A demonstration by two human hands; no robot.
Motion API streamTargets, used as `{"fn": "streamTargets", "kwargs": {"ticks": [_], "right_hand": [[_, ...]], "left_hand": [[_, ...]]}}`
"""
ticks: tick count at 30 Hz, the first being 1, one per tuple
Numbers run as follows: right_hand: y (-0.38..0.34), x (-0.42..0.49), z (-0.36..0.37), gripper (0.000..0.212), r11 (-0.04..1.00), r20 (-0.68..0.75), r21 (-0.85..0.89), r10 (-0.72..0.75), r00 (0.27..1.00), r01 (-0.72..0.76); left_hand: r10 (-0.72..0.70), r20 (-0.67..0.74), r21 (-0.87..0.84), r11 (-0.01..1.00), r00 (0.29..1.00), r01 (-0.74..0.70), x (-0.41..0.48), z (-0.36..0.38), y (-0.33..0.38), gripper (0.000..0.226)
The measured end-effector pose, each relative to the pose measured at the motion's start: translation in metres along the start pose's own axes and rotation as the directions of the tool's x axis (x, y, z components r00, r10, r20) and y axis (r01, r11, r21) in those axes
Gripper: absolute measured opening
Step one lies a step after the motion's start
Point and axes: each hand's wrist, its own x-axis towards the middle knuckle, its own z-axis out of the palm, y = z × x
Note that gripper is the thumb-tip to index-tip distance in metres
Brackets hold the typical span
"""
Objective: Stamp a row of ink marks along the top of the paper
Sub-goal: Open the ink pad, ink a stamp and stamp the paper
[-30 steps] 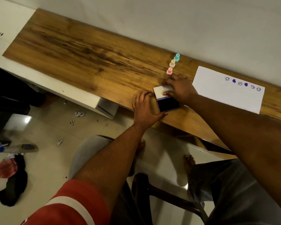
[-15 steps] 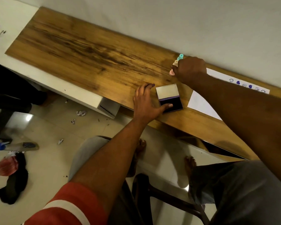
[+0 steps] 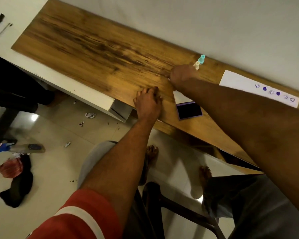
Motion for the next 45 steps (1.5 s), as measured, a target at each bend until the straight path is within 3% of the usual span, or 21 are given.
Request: {"fn": "streamTargets", "kwargs": {"ticks": [3, 8, 13, 22, 34, 40, 45], "right_hand": [[-0.025, -0.008, -0.003, 0.027, 0.993, -0.02, -0.027, -0.112, 0.993, 0.112], [-0.031, -0.021, 0.016, 0.025, 0.987, -0.052, 0.02, -0.156, 0.986, 0.158], [-0.029, -0.032, 0.024, 0.028, 0.976, -0.006, 0.01, -0.219, 0.976, 0.219], [-0.022, -0.032, 0.028, 0.029, 0.956, -0.014, 0.104, -0.276, 0.961, 0.276], [0.001, -0.02, 0.032, 0.046, 0.812, -0.11, -0.03, -0.582, 0.806, 0.582], [0.007, -0.022, 0.037, 0.049, 0.789, -0.147, -0.061, -0.613, 0.777, 0.611], [0.015, -0.033, 0.039, 0.044, 0.816, -0.191, -0.028, -0.571, 0.798, 0.577]], "left_hand": [[-0.021, 0.008, 0.005, 1.0, 1.0, 0.021, -0.002, 0.0, -0.001, 0.047], [-0.054, 0.007, -0.075, 0.996, 0.999, 0.054, -0.003, -0.001, -0.003, 0.043], [0.024, -0.003, -0.072, 0.997, 1.0, -0.024, -0.008, -0.002, -0.005, 0.034], [0.082, 0.069, 0.015, 0.996, 0.994, -0.083, -0.008, 0.0, -0.01, 0.045], [0.164, 0.101, 0.021, 0.986, 0.981, -0.167, 0.002, 0.003, -0.017, 0.044], [0.179, 0.113, 0.044, 0.982, 0.977, -0.184, 0.003, 0.0, -0.017, 0.04], [0.18, 0.123, 0.056, 0.981, 0.976, -0.188, 0.002, -0.001, -0.016, 0.038]]}}
